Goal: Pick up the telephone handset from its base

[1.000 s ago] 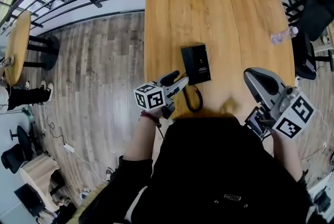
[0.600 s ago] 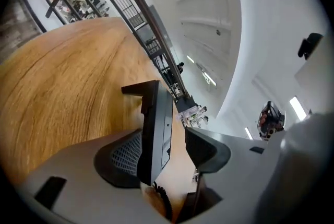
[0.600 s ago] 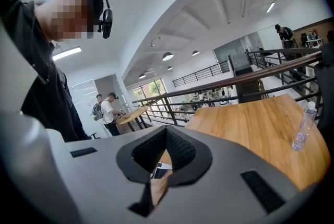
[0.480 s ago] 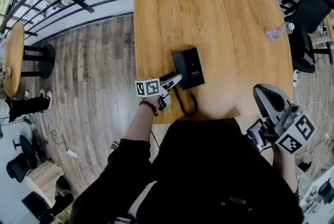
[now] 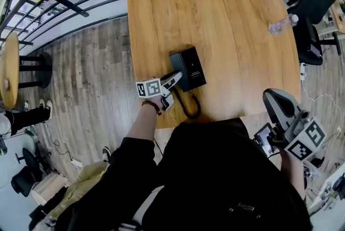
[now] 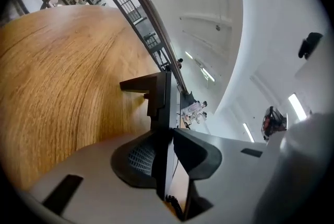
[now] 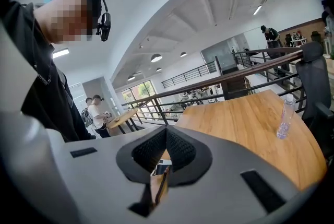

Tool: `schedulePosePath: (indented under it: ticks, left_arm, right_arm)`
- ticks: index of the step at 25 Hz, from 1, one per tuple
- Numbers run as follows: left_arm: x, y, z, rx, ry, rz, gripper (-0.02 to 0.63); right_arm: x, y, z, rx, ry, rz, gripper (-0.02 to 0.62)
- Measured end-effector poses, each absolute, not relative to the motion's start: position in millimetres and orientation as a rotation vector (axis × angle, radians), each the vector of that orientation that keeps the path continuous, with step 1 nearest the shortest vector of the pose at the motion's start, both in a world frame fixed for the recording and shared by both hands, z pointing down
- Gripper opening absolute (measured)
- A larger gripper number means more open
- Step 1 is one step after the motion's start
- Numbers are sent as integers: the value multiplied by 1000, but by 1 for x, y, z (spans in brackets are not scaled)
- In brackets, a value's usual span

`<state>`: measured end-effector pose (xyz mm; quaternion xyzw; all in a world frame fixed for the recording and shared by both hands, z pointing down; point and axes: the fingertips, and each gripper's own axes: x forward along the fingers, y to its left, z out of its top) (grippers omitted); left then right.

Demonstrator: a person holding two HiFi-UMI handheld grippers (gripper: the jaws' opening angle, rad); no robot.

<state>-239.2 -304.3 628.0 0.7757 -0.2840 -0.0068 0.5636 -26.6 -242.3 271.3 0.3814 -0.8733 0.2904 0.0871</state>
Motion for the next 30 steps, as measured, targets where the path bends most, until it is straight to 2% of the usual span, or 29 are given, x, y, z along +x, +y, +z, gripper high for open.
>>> schedulePosePath:
  ticks: [9, 16, 30]
  left_arm:
    - [-239, -303, 628, 1872, -647, -19, 78]
    - [-243, -299, 611, 1849, -661, -115, 75]
    - [-260, -277, 489, 1848, -595, -534, 75]
  right_arm:
    - [-26, -239, 275, 1127, -2603, 859, 15]
    - [-26, -237, 273, 1114, -2618, 862, 15]
    - [-37, -255, 243, 1058, -2762, 824, 15]
